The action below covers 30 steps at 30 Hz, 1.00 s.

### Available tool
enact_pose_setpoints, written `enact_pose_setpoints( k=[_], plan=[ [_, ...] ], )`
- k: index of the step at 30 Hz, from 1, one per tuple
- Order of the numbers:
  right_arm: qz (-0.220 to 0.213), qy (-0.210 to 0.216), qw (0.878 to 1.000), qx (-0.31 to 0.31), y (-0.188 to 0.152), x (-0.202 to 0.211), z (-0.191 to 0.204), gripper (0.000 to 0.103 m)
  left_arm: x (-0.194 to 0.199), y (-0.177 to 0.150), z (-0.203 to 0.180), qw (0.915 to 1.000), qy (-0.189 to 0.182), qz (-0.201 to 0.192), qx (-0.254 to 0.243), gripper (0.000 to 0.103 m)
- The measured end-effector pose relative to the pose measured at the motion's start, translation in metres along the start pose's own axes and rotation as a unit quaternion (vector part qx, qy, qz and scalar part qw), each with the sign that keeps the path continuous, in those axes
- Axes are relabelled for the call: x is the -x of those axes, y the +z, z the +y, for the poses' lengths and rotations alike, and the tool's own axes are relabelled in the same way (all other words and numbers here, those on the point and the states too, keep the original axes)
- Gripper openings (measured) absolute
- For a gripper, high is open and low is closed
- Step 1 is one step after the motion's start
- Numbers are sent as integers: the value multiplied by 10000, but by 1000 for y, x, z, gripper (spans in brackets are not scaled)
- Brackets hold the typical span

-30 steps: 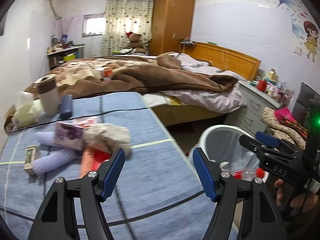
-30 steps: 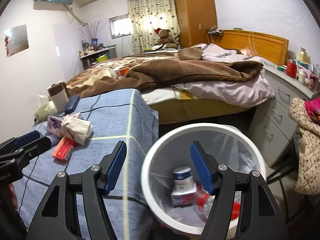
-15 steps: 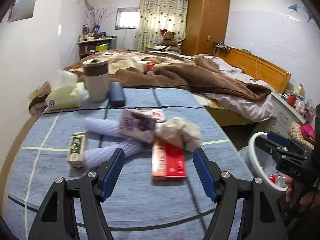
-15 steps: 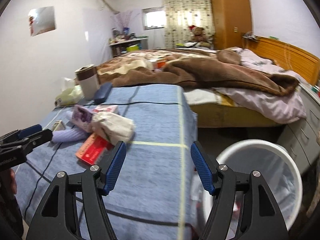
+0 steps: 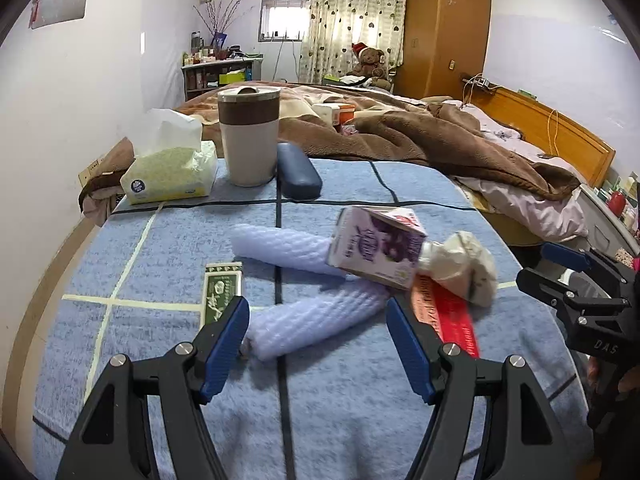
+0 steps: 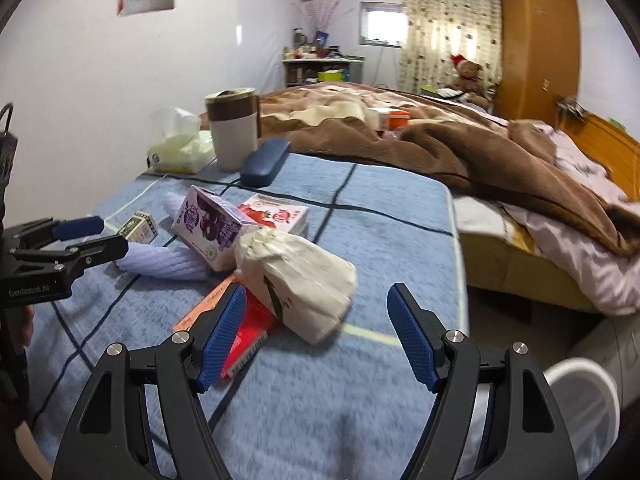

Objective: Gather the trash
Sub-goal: 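Close the left tool on the white foam sleeves while the right tool grasps the crumpled white paper bag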

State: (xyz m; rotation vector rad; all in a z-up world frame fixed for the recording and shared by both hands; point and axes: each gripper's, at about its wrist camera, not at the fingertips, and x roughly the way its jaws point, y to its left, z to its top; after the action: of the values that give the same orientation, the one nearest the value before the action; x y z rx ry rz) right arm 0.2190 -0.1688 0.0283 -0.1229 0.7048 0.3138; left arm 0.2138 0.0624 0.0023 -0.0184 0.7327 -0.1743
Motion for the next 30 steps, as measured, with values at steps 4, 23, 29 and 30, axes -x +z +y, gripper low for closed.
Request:
enact_pose_setpoints(
  k=[4,23,29,30],
  plan=[
    [143,158,9996,201,7,-16,4,75,-18,5,8,9998,11,163,-65,73],
    [648,354,9961,489,9,-56,3,77,-67,7,-5,9932,-251,797,-811,73],
    [667,490,9966,50,6,-55,-10,77,-69,5,-11,9908,-346,902,-948,76],
    [648,528,9965,-49,6,-54,-12,77,-70,3,-13,9898,-377,936,-1007,76]
  ],
)
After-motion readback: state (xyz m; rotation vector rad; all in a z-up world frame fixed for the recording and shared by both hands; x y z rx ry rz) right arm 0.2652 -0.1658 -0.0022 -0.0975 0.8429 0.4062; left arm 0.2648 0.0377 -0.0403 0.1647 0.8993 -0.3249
